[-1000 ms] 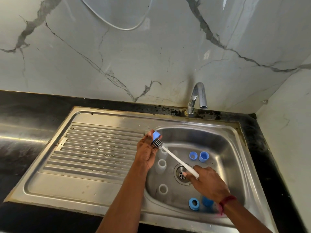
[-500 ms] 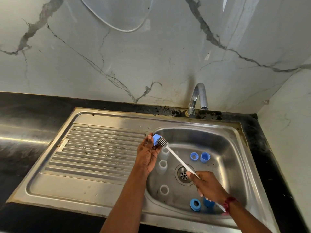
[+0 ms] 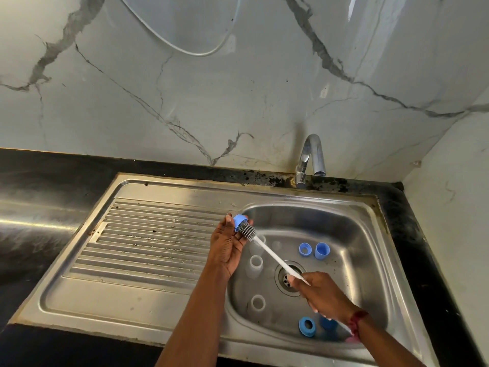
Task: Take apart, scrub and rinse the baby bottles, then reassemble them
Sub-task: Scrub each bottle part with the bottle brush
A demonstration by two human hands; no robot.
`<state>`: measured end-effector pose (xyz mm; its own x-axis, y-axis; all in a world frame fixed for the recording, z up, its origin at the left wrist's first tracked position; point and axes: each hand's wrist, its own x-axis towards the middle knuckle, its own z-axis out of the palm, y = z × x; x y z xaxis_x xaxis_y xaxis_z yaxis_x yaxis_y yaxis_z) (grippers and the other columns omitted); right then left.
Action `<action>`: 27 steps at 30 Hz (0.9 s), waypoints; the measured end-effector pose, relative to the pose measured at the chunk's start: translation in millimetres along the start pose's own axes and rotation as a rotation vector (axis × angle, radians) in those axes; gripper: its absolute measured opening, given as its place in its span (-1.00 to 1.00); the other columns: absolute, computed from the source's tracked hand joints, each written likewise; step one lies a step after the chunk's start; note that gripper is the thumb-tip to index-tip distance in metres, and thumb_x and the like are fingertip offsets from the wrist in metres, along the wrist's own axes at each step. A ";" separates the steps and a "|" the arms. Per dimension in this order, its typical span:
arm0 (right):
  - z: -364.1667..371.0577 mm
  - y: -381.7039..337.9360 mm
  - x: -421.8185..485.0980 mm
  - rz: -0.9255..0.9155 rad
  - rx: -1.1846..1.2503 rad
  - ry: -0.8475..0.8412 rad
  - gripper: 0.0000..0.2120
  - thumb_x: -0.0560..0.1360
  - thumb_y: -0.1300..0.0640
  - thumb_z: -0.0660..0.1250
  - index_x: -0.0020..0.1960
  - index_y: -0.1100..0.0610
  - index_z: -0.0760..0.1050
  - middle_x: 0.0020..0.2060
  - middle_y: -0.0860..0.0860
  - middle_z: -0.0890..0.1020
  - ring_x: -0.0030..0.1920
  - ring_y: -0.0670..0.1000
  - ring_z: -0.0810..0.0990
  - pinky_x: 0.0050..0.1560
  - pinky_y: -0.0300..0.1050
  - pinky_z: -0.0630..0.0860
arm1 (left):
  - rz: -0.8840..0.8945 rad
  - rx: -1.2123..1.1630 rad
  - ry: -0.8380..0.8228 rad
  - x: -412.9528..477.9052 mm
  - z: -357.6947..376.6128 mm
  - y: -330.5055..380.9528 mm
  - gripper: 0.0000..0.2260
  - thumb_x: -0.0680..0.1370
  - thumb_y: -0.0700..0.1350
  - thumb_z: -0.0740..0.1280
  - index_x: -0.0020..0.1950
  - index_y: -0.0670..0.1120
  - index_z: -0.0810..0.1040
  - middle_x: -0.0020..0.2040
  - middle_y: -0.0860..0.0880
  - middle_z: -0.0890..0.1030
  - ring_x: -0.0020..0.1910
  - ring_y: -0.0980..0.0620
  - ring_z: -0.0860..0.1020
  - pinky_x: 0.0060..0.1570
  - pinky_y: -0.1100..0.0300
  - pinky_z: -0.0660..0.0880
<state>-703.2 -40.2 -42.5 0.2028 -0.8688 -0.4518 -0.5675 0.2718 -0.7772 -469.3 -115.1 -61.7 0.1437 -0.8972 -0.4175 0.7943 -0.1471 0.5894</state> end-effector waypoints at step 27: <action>-14.3 25.7 7.4 -0.186 -0.396 0.321 -0.46 0.54 -0.36 0.03 -0.38 0.03 0.30 -0.57 -0.05 0.37 -0.51 -0.08 0.30 -0.36 -0.10 0.46 | 0.092 0.223 -0.029 -4.7 11.4 5.8 -0.67 0.59 -0.37 0.27 0.35 -0.24 0.42 -0.13 -0.12 0.69 -0.03 -0.09 0.65 0.01 0.09 0.63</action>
<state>-727.8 -45.6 -59.6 0.1097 -0.9869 -0.1179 -0.8151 -0.0214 -0.5789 -472.0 -116.5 -48.4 0.1900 -0.9224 -0.3364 0.6285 -0.1490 0.7634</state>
